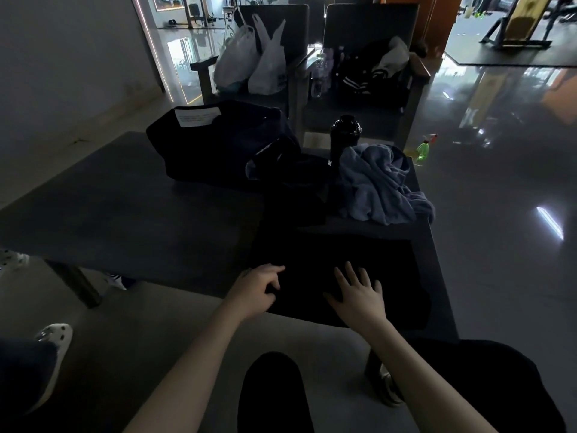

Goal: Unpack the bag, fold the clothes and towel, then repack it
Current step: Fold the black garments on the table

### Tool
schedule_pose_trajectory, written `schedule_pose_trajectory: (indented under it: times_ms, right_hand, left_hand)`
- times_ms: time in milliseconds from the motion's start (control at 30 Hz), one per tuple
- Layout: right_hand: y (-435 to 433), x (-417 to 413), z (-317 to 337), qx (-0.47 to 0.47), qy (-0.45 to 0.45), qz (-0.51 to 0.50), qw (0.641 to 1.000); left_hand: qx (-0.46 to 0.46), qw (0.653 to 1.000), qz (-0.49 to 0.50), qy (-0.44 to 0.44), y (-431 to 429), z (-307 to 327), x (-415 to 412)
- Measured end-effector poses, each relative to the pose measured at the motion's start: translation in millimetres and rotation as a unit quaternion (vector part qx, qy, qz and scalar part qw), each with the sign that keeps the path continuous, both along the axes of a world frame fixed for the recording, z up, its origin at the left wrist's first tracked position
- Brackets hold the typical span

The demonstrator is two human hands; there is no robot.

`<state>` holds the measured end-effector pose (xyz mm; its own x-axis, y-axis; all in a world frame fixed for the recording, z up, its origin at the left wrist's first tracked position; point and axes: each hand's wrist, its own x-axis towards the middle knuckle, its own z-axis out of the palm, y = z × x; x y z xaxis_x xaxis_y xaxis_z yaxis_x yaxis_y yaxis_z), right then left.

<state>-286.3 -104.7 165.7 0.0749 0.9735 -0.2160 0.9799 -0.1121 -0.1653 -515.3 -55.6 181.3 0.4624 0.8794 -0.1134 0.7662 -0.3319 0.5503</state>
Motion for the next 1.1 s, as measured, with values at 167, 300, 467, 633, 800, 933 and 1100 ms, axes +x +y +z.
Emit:
schedule_pose_trajectory:
  times_ms: [167,300,467,633,800,933,1100]
  right_hand:
    - [-2.0,3.0,-5.6,0.016,0.013,0.006,1.000]
    - [-3.1,5.1,-11.0,0.041,0.013,0.017,0.999]
    - [-5.6,17.4,-5.8,0.122,0.047,-0.022,0.991]
    - [-31.6,39.8,0.0,0.140,0.013,-0.246,0.959]
    - [-48.2,59.4,-0.5,0.092,0.072,-0.364,0.924]
    - [-46.6,65.4,10.6,0.151,0.154,-0.393,0.894]
    - [-31.0,79.8,16.9,0.144,0.454,-0.498,0.724]
  left_hand:
    - [-0.025,0.998,-0.008,0.057,3.1,-0.8,2.6]
    - [-0.020,0.992,-0.002,0.124,-0.5,-1.6,18.1]
    - [0.041,0.972,0.007,0.230,-12.3,-19.8,33.5]
    - [0.059,0.965,0.023,0.254,-17.0,-16.2,46.9]
    - [0.063,0.963,0.043,0.258,-26.7,-14.7,63.1]
    - [0.074,0.957,0.054,0.275,-34.0,-17.3,69.2]
    - [0.062,0.962,0.048,0.261,-32.6,-15.3,68.4]
